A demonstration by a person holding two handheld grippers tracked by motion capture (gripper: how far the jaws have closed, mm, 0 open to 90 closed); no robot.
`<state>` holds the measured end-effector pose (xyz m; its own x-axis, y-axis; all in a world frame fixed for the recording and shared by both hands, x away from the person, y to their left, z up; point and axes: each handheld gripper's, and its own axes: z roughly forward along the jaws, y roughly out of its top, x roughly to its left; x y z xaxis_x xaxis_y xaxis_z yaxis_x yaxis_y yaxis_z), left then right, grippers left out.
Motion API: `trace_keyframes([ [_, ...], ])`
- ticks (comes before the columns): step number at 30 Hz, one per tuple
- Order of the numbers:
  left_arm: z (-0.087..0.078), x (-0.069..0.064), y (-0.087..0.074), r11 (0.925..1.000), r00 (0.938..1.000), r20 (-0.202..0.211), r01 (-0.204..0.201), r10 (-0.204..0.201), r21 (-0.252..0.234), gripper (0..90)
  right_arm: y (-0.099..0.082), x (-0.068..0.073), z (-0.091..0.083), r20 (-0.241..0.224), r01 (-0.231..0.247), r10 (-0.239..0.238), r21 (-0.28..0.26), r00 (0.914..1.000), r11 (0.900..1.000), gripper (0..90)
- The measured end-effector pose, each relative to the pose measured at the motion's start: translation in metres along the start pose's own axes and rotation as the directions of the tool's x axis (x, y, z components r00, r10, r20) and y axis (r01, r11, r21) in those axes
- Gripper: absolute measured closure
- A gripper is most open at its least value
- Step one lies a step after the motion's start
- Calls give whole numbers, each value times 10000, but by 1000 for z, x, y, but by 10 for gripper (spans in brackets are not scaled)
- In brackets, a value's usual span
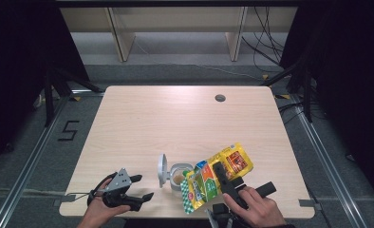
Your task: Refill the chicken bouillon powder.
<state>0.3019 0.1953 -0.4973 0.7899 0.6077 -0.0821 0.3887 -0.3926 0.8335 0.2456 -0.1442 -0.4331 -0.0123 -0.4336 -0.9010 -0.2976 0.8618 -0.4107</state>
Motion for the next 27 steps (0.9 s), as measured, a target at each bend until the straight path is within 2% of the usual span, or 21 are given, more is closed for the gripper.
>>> trace_keyframes([
  [1,0,0,0,10000,10000,13,-41,41,1,221,0,1,-1,3,-265,265,66,9996,9996,484],
  [2,0,1,0,10000,10000,70,-55,55,19,221,0,1,-1,5,-262,262,55,9997,9996,484],
  [3,1,0,0,10000,10000,77,-30,31,-41,221,0,4,-2,-20,-548,549,133,9985,9984,484],
  [5,0,0,0,10000,10000,28,-49,49,-71,221,1,2,-1,-66,-233,233,72,9997,9997,484],
  [6,0,0,0,10000,10000,19,-68,68,19,221,1,2,-1,-51,-236,237,82,9997,9997,484],
  [7,0,-1,0,10000,10000,-3,94,-94,28,221,1,2,-1,-55,-237,238,90,9997,9997,484],
  [8,0,0,0,10000,9999,87,69,-70,18,221,0,2,-1,-65,-255,255,94,9997,9996,484],
  [9,-1,1,0,9999,9999,65,-131,132,-16,221,0,2,-1,-60,-238,238,113,9997,9997,484],
  [11,-1,1,0,9999,9999,67,-140,140,47,221,0,2,-2,-64,-218,219,114,9997,9997,484],
  [12,-1,0,0,9999,9999,63,87,-87,61,221,0,1,-2,-53,-219,220,86,9997,9997,484],
  [13,0,0,0,9999,9999,44,117,-117,50,221,-1,-1,-1,18,163,-163,-29,9999,9999,484],
  [14,0,0,0,9999,9999,98,129,-130,27,221,-1,-1,-1,-5,114,-114,-30,9999,9999,484],
  [15,0,0,0,9999,9999,100,132,-133,19,221,0,1,-2,-62,-213,214,75,9998,9997,485],
  [17,-1,0,0,9999,9999,68,124,-124,58,221,0,2,-2,-27,-226,226,42,9997,9997,485],
  [18,0,0,0,9999,9998,85,168,-169,23,221,0,2,-2,-59,-213,213,23,9998,9998,485],
  [19,0,1,0,10000,10000,83,-55,55,10,221,0,2,-2,-101,-184,184,8,9998,9998,485],
  [20,0,0,0,10000,10000,27,-49,49,-56,221,0,2,-2,-87,-215,215,-1,9997,9998,485],
  [21,0,0,0,10000,10000,34,-69,69,-69,221,-1,0,-1,-3,207,-207,-128,9998,9997,484],
  [27,1,0,0,10000,10000,65,-30,30,-91,221,-2,0,-2,-24,110,-110,-64,9999,9999,486],
])
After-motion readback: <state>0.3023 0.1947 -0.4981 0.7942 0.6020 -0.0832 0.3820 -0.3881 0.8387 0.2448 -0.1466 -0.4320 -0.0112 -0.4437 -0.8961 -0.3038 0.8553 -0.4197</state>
